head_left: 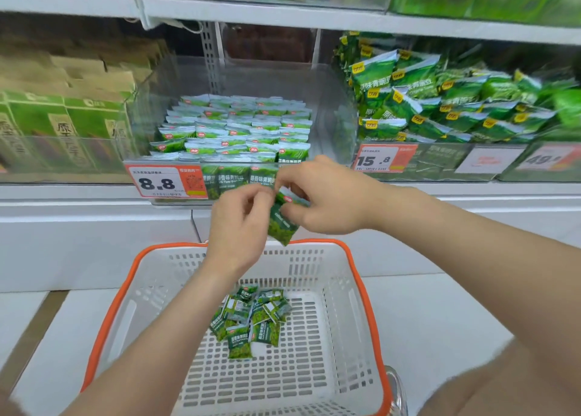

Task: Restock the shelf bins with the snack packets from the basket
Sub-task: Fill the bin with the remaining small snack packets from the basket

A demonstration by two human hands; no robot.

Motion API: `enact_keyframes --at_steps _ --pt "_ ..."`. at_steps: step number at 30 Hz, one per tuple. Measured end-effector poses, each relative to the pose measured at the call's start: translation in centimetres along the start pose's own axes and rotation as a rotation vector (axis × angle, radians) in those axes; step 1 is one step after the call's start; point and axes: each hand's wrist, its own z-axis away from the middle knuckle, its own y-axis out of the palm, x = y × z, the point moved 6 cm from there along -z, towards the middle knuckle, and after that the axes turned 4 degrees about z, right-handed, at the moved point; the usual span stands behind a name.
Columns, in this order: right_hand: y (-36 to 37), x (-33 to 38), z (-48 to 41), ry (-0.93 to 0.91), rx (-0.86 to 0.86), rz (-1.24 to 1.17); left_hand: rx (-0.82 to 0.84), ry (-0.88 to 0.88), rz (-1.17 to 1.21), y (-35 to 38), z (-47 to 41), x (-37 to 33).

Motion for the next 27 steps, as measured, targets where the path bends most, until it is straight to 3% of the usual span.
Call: enact_keyframes --at_steps 4,8,11,15,17,22,27 --pt "-1.9 -1.4 -0.3 0.125 -0.143 -0.13 0.004 0.13 -0.054 -0.4 -0.5 -1.9" --pt "-1.9 -3.0 0.0 0.189 -0.174 -0.436 0.032 0.072 0.09 -0.5 -1.3 -1.9" --pt "-1.5 -4.4 -0.2 0.235 -0.172 -0.476 0.02 -0.002 0.252 -0.6 -1.4 -1.6" --pt "-2.0 -4.7 -0.3 0.253 -0.222 -0.44 -0.011 -0.034 0.291 -0.7 -1.5 -1.4" --pt "-2.9 -4.2 -0.5 0.242 -0.31 -0.411 -0.072 0.041 0.167 -1.2 -1.7 -1.8" --pt "-5.9 -3.9 -1.0 0.276 -0.635 -0.24 -0.305 0.526 -0.46 -2.5 -1.0 -5.0" --pt "-4.2 -5.0 -3.2 0.353 -0.388 -0.011 -0.28 0.483 -0.727 -2.2 -1.4 -3.4"
